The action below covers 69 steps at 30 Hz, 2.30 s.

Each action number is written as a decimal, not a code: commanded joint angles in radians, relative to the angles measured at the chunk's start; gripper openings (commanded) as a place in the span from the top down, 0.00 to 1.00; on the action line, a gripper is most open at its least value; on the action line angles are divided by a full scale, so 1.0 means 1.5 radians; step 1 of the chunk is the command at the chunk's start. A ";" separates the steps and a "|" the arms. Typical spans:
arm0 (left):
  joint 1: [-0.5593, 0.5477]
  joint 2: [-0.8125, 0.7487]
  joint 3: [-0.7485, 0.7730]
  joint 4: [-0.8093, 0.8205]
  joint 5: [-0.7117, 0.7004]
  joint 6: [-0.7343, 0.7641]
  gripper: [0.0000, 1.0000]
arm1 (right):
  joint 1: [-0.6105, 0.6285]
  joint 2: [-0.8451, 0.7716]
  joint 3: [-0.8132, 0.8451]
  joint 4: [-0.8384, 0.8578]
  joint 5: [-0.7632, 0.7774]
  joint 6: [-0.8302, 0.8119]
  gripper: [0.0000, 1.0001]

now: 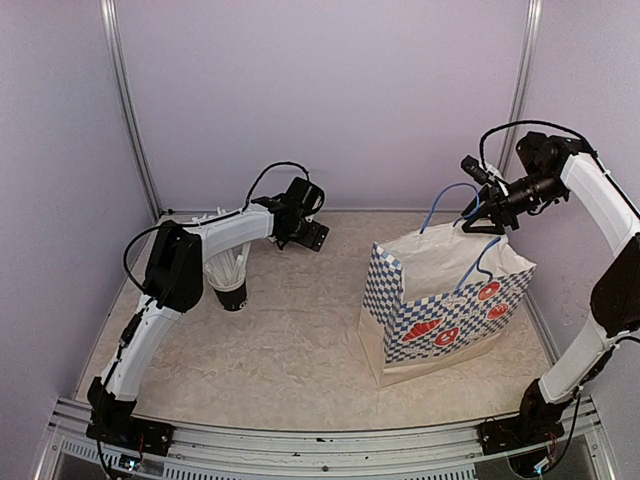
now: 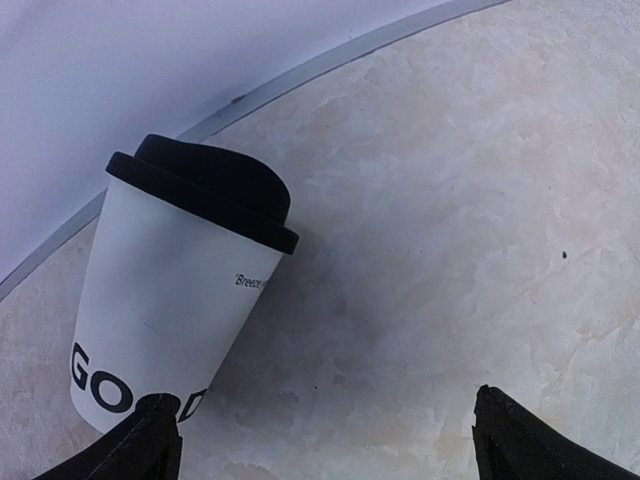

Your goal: Pack the takeout coffee

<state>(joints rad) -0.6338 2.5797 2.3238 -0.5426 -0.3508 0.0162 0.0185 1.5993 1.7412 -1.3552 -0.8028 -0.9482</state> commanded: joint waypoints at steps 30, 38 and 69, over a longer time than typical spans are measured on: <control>0.069 0.059 0.059 0.091 0.072 -0.052 0.01 | 0.006 0.004 -0.034 0.021 -0.038 0.024 0.48; 0.068 0.065 0.060 0.044 0.142 -0.063 0.01 | 0.010 0.007 -0.033 0.026 -0.040 0.027 0.48; 0.001 -0.065 0.023 -0.116 0.065 0.095 0.01 | 0.014 0.000 -0.045 0.025 -0.047 0.024 0.48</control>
<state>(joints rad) -0.6224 2.4790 2.4329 -0.6281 -0.2626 0.0486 0.0292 1.6028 1.6875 -1.3113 -0.8528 -0.9184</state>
